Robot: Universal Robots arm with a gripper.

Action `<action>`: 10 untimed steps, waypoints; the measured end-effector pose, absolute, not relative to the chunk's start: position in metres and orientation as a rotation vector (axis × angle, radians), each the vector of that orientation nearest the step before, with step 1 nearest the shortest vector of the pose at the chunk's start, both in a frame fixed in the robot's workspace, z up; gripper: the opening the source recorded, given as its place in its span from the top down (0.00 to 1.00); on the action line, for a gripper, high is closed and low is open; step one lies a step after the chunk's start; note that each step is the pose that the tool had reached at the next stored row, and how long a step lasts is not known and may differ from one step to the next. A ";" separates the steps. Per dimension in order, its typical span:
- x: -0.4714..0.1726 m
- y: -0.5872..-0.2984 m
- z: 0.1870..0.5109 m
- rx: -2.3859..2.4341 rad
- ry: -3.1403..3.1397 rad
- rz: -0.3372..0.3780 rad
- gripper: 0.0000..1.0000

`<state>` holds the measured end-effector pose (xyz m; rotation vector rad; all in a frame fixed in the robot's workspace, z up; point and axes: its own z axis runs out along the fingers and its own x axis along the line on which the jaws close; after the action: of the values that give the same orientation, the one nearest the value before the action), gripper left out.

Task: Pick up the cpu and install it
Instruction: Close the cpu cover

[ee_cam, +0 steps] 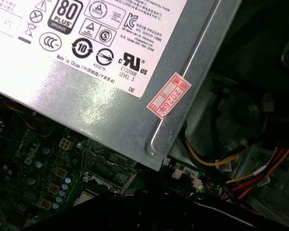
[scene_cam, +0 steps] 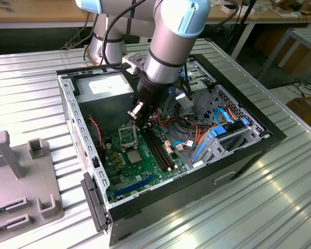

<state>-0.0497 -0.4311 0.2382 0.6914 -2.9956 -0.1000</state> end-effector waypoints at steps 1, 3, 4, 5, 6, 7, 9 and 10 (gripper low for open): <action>-0.050 -0.431 0.239 0.693 -2.995 -0.098 0.89; -0.050 -0.431 0.240 0.698 -2.993 -0.093 0.89; -0.050 -0.431 0.241 0.702 -2.991 -0.087 0.89; -0.050 -0.431 0.242 0.705 -2.990 -0.084 0.89; -0.050 -0.431 0.243 0.707 -2.989 -0.081 0.89; -0.050 -0.431 0.244 0.711 -2.988 -0.078 0.89; -0.050 -0.431 0.245 0.715 -2.986 -0.073 0.89; -0.050 -0.431 0.245 0.718 -2.985 -0.069 0.89</action>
<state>-0.0497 -0.4311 0.2455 0.7183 -2.9849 -0.0691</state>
